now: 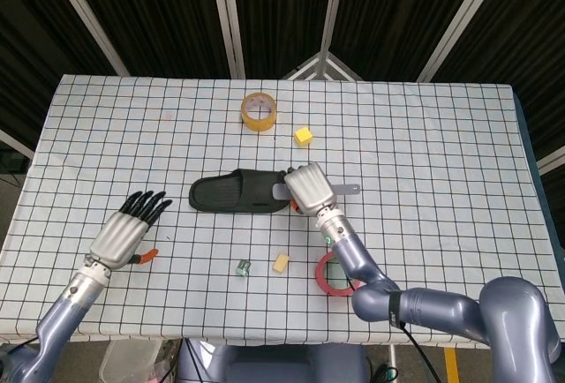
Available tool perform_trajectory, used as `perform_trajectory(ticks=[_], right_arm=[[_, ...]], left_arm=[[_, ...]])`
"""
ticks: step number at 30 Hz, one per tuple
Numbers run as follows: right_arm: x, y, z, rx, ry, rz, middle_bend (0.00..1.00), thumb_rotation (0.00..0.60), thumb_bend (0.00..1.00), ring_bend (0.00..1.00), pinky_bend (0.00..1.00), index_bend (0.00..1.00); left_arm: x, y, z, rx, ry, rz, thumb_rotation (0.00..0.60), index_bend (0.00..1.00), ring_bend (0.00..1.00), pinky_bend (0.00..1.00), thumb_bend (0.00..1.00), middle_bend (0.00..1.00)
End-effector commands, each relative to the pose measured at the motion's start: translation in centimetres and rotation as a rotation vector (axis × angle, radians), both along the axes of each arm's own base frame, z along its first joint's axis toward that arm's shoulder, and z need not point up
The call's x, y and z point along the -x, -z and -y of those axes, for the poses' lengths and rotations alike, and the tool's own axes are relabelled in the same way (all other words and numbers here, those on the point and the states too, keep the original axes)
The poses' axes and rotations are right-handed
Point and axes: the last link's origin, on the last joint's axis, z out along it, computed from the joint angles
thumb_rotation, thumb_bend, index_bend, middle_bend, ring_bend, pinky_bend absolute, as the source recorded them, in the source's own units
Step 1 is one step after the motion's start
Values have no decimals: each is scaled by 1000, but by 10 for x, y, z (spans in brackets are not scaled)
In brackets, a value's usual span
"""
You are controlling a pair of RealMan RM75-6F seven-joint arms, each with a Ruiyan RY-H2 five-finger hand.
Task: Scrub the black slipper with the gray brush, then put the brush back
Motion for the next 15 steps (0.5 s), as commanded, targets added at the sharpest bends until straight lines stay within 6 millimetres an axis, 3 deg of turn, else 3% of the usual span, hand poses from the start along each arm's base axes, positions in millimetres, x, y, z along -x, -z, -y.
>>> perform_trajectory(ticks=[1,4,15], right_arm=[[-18,5,-1,-20,-19,20,644,600,512,532,569,666],[-37,14,-1,-41,-30,48,644,600,512,533,569,667],[-64,34,-4,-71,-62,102,649,600,516,552,596,672]], left_arm=[[-18,13,-24,35,3,-21,549,0,0,63,373,0],[-22,23,-37,57,-13,-55,550,0,0,59,375,0],[-33,41,-57,91,-50,-84,550,0,0,32,374,1]])
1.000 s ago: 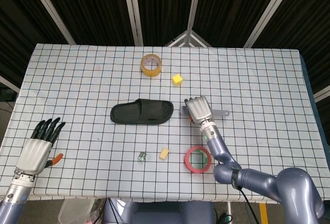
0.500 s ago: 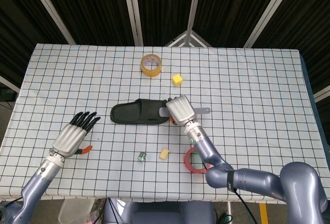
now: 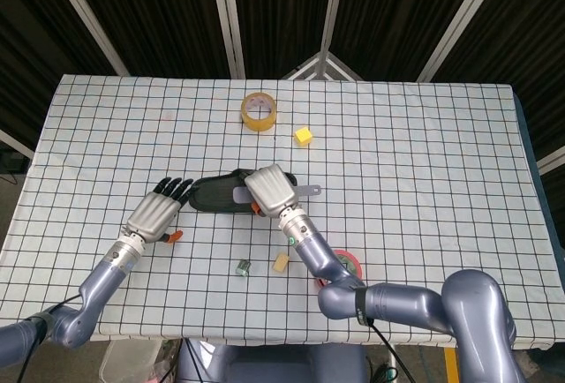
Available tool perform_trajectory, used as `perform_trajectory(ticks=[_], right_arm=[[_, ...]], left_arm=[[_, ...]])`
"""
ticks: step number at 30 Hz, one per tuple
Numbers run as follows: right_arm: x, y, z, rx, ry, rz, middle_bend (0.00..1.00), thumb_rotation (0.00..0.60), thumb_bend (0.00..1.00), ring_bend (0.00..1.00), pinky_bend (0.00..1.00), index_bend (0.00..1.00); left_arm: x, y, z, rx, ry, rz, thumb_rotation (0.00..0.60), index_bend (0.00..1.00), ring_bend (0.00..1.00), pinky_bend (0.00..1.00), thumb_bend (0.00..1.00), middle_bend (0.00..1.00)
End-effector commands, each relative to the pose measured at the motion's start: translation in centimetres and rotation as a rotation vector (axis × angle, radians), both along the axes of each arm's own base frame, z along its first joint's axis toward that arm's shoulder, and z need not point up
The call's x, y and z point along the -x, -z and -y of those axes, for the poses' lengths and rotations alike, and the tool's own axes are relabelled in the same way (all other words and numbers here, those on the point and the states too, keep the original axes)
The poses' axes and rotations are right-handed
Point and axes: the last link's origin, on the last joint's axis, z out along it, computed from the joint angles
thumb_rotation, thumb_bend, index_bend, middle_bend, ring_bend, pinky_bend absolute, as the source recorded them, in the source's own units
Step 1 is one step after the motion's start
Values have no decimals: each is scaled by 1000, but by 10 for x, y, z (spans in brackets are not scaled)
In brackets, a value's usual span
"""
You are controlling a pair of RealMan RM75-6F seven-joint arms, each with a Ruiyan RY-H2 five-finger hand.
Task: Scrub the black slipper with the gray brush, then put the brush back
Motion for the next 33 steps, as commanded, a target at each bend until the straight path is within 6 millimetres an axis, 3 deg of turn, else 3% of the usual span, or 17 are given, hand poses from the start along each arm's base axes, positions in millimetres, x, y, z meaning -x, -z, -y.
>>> perform_trajectory(ticks=[1,8,13,22,33], right_arm=[[-6,3,0,-4,-12,16,651,600,518,555,596,676],[-24,7,2,-14,-10,84,655,600,521,560,596,681],[-25,12,7,-7,-4,86,655,600,521,560,596,681],[-13,15,15,1,27,76,655,600,525,561,596,681],[20,12,32,25,101,48,656,600,529,561,596,681]], left_arm=[[-3,4,-3,21,-8,-2,551,0,0,31,376,1],[-7,13,-11,52,-24,-10,548,15,0,32,426,2],[-10,19,-12,77,-31,-14,551,22,5,32,451,7],[-9,20,-15,91,-48,-18,549,31,7,32,451,8],[3,20,-18,95,-99,-41,553,30,8,32,451,9]])
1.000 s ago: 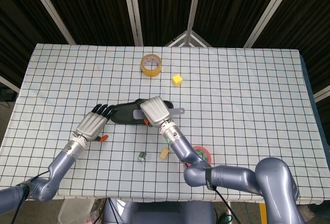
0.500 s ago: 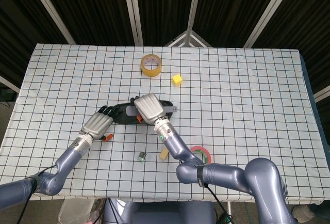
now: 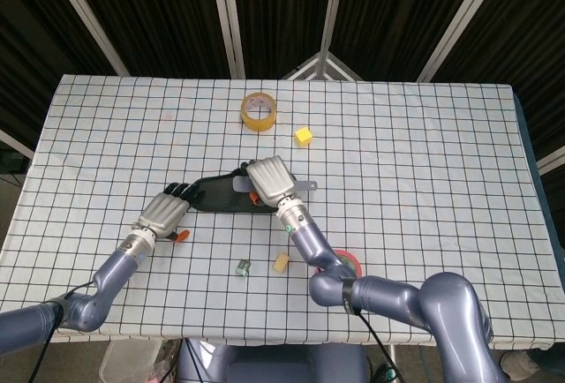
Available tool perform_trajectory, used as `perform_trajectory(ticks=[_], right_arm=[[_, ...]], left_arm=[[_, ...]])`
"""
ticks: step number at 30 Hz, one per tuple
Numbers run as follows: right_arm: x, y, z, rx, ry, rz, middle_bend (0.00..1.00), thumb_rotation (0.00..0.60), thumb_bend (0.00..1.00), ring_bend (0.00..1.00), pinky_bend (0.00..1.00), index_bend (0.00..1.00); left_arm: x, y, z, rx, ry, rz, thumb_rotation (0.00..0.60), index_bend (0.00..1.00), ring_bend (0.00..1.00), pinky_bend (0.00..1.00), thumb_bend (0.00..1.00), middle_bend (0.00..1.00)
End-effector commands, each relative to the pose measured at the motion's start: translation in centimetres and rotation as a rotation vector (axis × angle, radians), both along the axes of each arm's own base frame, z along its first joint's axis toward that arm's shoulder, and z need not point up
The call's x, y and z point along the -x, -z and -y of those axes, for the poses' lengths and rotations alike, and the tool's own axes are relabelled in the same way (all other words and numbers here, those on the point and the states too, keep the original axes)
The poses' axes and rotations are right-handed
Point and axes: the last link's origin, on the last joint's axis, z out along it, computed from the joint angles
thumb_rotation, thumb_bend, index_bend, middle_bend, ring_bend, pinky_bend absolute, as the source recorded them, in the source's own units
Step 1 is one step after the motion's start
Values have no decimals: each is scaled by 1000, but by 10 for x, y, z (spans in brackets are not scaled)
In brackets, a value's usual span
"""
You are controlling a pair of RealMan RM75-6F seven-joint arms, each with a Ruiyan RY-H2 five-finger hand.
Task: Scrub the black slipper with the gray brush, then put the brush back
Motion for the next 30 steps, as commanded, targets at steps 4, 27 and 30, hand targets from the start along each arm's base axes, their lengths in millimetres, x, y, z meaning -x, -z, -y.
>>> perform_trajectory(ticks=[4,27,30], right_arm=[[23,-8,10,23,47,-13,656,600,528,562,596,681],[14,-3,-13,-17,-14,-10,657,600,529,563,596,681],[7,0,-19,-23,-29,-2,657,600,530,563,596,681]], left_arm=[[3,0,-1,0,-13,-21,549,27,8,31,452,9],[-4,8,0,-2,-17,-41,549,23,8,32,453,9],[-5,9,0,-1,-13,-43,546,23,8,31,453,9]])
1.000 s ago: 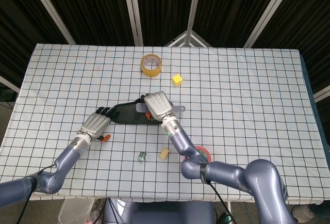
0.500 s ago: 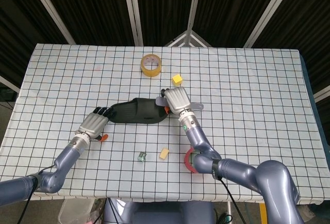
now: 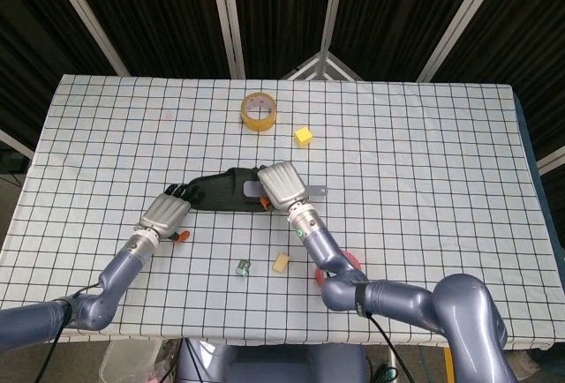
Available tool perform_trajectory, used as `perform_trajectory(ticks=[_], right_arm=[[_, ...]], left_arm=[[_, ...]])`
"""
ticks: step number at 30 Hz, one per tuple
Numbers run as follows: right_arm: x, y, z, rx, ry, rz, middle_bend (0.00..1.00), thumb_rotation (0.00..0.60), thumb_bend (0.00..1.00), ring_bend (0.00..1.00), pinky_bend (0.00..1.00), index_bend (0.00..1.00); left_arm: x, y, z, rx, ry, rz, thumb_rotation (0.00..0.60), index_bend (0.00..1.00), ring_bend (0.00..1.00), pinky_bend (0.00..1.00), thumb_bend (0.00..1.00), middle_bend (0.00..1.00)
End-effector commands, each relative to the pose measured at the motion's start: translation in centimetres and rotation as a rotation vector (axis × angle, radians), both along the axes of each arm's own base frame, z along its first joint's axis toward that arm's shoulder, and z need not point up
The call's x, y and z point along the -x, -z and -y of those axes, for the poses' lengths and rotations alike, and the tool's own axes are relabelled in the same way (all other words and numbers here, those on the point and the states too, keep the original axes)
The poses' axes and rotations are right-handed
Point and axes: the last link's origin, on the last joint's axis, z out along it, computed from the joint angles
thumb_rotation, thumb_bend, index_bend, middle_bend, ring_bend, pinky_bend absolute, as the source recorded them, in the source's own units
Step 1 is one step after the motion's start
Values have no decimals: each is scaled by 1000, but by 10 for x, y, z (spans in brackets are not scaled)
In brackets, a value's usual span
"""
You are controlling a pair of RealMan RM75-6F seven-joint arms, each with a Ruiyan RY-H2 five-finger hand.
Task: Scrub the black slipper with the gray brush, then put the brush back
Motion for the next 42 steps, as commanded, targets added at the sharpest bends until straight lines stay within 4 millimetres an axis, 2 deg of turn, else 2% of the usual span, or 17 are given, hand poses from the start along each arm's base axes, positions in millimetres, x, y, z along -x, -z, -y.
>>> perform_trajectory(ticks=[1,10,18,29,36,38,42], right_arm=[[-8,4,-5,-7,-18,4,657,600,529,563,596,681],[-12,10,-2,-4,-2,-6,657,600,530,563,596,681],[14,8,11,19,61,-39,657,600,530,564,596,681],[39,3,21,44,109,-62,658,600,531,564,596,683],[42,-7,22,78,92,-75,658,600,531,564,596,684],[39,-13,21,96,76,-73,658,600,531,564,596,684],[32,-25,15,128,40,-83,658,600,531,564,596,684]], left_arm=[[-1,1,0,1,1,-2,547,23,8,31,453,9],[-2,0,0,-2,-1,-8,543,25,8,32,453,10],[0,-3,1,-7,0,-14,544,25,8,31,453,10],[2,-5,1,-10,-4,-16,542,22,8,32,454,9],[-5,-10,5,-25,24,4,528,4,7,32,452,2],[-8,-13,7,-33,42,21,511,0,7,32,432,0],[-15,-20,16,-55,99,64,454,0,5,32,193,0]])
